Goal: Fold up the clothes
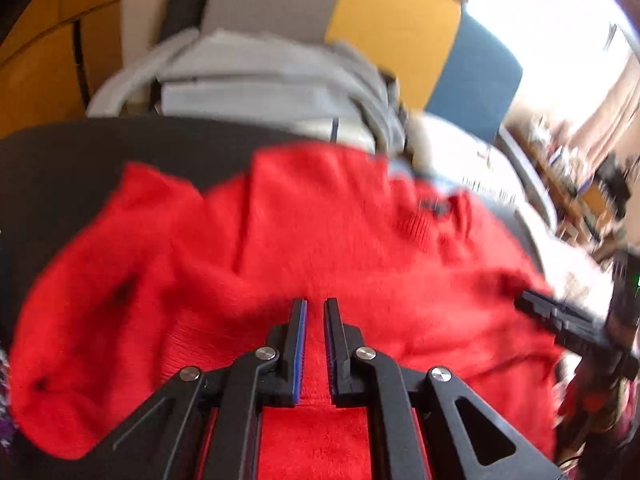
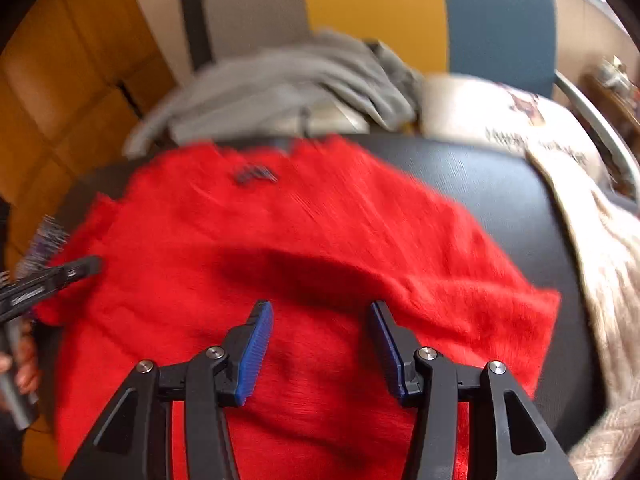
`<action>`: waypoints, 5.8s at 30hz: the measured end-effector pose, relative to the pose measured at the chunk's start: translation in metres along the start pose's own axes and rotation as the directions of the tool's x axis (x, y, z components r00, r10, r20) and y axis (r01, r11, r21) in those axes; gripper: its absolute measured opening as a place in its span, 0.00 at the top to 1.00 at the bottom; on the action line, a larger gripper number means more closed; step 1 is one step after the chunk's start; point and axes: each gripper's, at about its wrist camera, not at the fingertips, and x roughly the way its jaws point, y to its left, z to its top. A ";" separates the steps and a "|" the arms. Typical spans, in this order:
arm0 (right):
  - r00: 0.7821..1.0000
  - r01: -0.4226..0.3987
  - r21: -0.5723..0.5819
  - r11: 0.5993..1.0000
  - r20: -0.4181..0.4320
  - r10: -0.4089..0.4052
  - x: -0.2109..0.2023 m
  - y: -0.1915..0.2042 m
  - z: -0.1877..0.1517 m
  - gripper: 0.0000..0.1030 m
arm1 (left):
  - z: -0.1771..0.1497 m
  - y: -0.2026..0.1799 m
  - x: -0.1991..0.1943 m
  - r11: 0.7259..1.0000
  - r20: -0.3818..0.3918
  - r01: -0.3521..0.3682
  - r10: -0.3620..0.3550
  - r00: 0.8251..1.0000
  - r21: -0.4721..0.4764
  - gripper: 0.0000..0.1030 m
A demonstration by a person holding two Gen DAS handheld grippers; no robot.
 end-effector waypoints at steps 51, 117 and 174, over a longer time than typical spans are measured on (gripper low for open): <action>0.995 -0.005 -0.189 0.982 0.093 0.023 -0.020 0.013 0.055 0.88 | 0.107 -0.031 0.005 0.974 0.053 0.098 -0.111 0.992 0.204 0.95; 0.986 -0.118 0.046 0.992 0.120 0.112 -0.050 0.043 -0.062 0.37 | -0.053 0.129 -0.125 0.973 0.129 -0.224 0.216 0.968 0.050 0.86; 0.959 -0.141 0.128 0.982 0.263 0.103 -0.119 0.029 -0.092 0.07 | 0.032 -0.112 -0.166 0.855 0.227 0.304 -0.423 0.877 0.420 0.87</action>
